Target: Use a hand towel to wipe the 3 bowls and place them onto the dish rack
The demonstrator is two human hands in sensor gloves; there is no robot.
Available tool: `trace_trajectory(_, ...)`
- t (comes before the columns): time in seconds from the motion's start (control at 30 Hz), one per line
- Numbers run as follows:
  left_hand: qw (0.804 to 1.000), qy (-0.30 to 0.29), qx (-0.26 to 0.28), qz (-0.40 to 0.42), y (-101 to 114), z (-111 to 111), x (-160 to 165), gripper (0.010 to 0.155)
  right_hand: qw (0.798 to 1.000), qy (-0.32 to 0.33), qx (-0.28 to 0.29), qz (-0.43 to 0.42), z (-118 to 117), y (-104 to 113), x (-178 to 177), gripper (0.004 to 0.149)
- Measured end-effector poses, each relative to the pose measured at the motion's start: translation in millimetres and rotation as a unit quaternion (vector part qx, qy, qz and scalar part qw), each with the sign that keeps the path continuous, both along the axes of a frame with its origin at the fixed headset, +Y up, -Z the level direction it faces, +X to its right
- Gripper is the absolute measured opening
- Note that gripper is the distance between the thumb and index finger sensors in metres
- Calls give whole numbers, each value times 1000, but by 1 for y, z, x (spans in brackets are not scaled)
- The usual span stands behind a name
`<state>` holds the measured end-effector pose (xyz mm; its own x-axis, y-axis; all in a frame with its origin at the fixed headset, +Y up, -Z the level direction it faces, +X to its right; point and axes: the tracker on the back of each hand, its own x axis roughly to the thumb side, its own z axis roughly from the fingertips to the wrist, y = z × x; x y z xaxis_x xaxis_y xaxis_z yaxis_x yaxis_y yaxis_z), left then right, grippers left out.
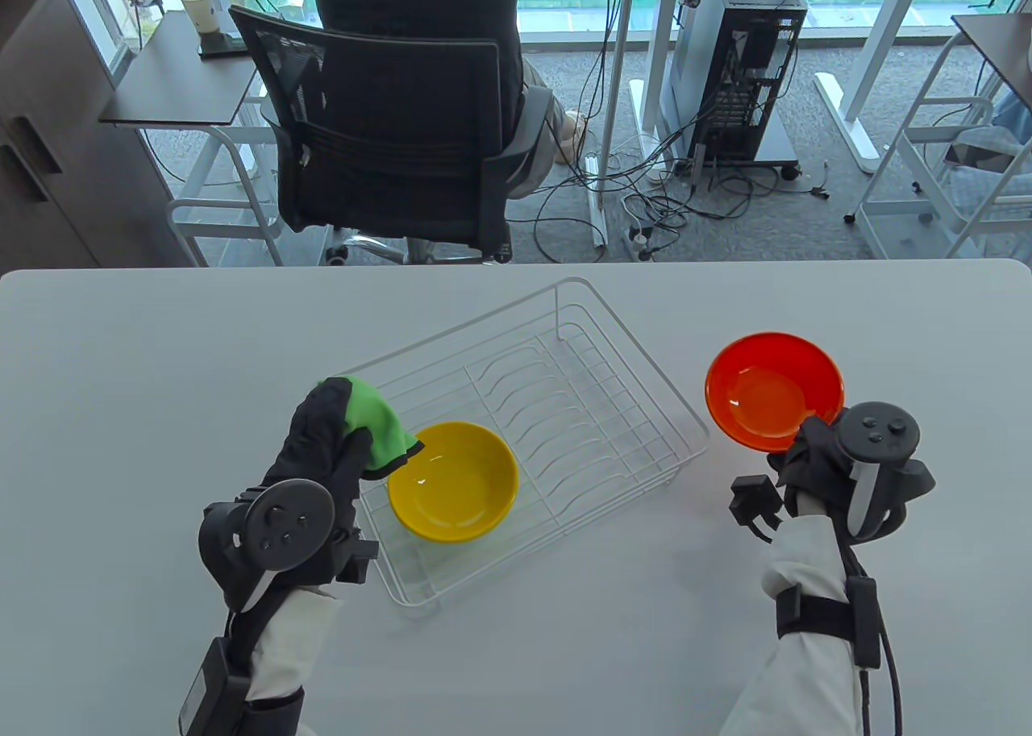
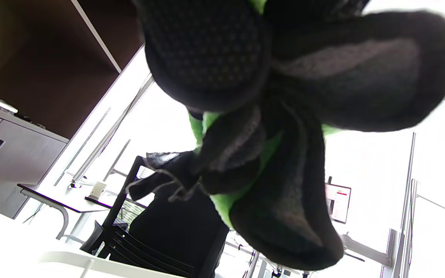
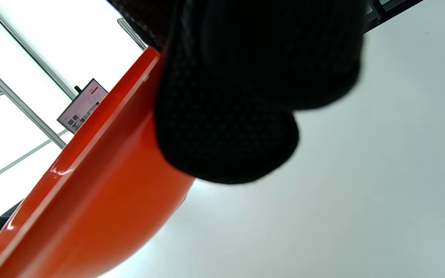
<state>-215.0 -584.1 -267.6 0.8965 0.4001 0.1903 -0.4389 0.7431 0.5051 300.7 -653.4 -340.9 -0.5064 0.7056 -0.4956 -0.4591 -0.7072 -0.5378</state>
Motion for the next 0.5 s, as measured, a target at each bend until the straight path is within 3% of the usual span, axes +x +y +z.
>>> trace_trajectory(0.23, 1000, -4, -5, 24, 14, -3, 16, 60, 995, 70, 50, 42, 9, 32, -41, 52)
trace_trajectory(0.5, 999, -31, -7, 22, 10, -4, 31, 60, 981, 151, 85, 91, 23, 53, -98, 52)
